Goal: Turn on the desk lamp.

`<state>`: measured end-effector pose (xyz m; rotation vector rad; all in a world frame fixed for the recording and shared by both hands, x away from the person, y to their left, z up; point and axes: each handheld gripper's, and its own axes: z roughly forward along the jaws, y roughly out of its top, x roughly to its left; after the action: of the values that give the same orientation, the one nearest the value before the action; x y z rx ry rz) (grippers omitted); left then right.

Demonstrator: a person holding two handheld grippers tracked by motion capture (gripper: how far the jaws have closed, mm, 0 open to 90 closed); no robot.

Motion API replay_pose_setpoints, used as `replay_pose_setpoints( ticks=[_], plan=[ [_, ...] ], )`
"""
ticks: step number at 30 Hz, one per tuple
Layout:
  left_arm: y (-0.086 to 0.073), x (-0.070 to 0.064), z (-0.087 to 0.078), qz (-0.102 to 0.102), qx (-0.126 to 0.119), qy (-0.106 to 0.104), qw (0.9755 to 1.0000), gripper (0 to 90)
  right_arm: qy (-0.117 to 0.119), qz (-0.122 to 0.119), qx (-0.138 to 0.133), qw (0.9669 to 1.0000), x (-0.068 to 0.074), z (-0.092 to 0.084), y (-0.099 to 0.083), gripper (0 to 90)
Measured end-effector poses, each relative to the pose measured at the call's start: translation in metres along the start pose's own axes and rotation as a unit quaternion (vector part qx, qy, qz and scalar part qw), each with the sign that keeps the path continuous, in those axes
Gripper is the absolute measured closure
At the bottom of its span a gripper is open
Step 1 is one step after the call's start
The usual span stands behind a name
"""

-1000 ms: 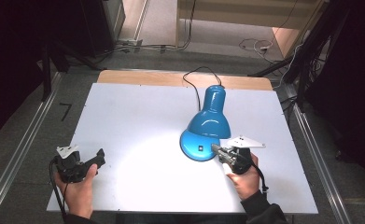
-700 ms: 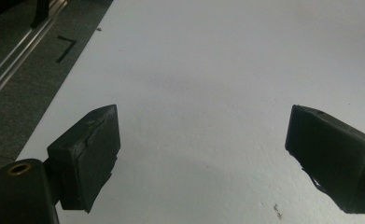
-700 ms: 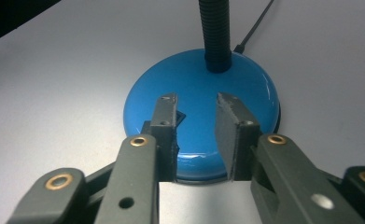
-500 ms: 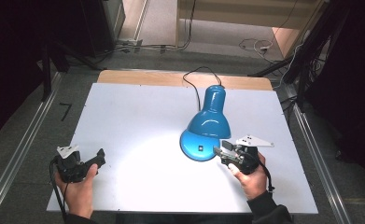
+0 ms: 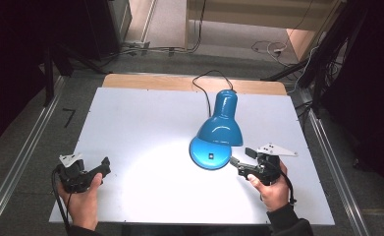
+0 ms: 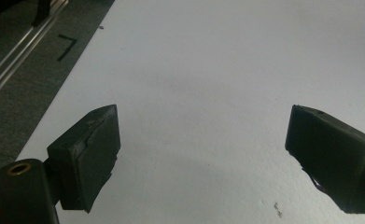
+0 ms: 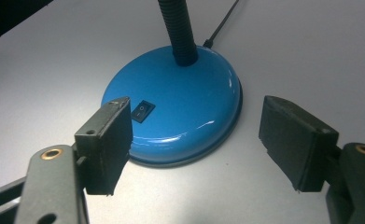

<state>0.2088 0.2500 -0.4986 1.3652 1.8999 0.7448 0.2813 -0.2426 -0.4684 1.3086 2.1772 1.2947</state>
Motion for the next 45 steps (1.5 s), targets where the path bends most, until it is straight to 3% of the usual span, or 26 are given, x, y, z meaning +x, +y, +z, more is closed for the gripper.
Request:
replay_pose_setpoints(
  ticks=[32,38,45],
  plan=[
    [-0.001,-0.002,0.0,0.012,0.003,0.0,0.9999,11.3,-0.039,0.009,-0.005,0.9992,-0.026,-0.023,-0.008,16.9],
    [-0.004,0.001,-0.007,0.018,0.003,-0.006,0.9998,11.3,-0.057,0.02,-0.008,0.9982,-0.037,-0.035,-0.013,16.8],
    [-0.003,0.006,-0.008,0.026,0.0,0.003,0.9997,11.3,-0.081,0.045,-0.016,0.9956,-0.059,-0.056,-0.023,16.7]
  ],
)
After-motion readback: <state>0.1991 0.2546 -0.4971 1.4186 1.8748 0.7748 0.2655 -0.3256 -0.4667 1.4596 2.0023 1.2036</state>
